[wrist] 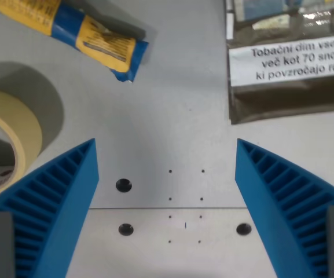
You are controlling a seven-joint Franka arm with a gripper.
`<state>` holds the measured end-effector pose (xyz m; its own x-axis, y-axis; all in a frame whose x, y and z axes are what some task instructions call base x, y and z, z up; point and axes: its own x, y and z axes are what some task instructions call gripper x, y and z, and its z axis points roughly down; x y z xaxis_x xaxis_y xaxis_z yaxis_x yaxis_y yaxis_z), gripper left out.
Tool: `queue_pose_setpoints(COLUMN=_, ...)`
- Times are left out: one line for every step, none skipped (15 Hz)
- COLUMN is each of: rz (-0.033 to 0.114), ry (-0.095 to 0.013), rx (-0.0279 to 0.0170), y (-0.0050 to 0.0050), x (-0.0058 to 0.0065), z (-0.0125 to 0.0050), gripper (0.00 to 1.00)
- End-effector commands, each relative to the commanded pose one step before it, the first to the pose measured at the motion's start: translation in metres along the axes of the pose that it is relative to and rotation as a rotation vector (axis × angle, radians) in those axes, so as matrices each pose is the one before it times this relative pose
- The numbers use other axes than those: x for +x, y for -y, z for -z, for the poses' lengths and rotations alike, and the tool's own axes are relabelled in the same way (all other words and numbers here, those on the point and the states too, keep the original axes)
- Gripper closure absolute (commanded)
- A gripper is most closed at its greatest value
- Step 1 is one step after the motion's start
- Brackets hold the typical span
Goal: Move above the blue bag
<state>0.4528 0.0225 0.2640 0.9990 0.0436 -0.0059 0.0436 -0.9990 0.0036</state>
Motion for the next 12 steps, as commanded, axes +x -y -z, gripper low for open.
queue_pose_setpoints(rz=0.224, ry=-0.0147, rx=0.01429, y=0.00559, x=0.00726, z=-0.00574, gripper=0.0)
queue_pose_setpoints(rz=0.0301, ry=0.0005, rx=0.00173, y=0.00164, x=0.0018, z=-0.00217, gripper=0.0)
queue_pose_setpoints(rz=0.0333, ry=0.0022, rx=0.00215, y=0.00168, x=0.00192, z=-0.00221, gripper=0.0)
queue_pose_setpoints(rz=0.0333, ry=-0.0012, rx=0.00219, y=0.00175, x=0.00205, z=-0.00224, gripper=0.0)
queue_pose_setpoints(rz=0.0333, ry=0.0009, rx=0.00268, y=0.00182, x=0.00222, z=-0.00228, gripper=0.0)
queue_pose_setpoints(rz=0.0333, ry=0.0011, rx=0.00317, y=0.00186, x=0.00238, z=-0.00237, gripper=0.0)
queue_pose_setpoints(rz=0.0333, ry=0.0011, rx=0.00298, y=0.00184, x=0.00255, z=-0.00247, gripper=0.0)
queue_pose_setpoints(rz=0.0333, ry=0.0023, rx=0.00374, y=0.00178, x=0.00271, z=-0.00261, gripper=0.0)
queue_pose_setpoints(rz=0.0333, ry=-0.0004, rx=0.00311, y=0.00166, x=0.00284, z=-0.00273, gripper=0.0)
queue_pose_setpoints(rz=0.0333, ry=0.0002, rx=0.00325, y=0.00153, x=0.00298, z=-0.00285, gripper=0.0)
queue_pose_setpoints(rz=0.0333, ry=0.0008, rx=0.00366, y=0.00142, x=0.00307, z=-0.00298, gripper=0.0)
queue_pose_setpoints(rz=0.0333, ry=0.0009, rx=0.00362, y=0.00133, x=0.00319, z=-0.00303, gripper=0.0)
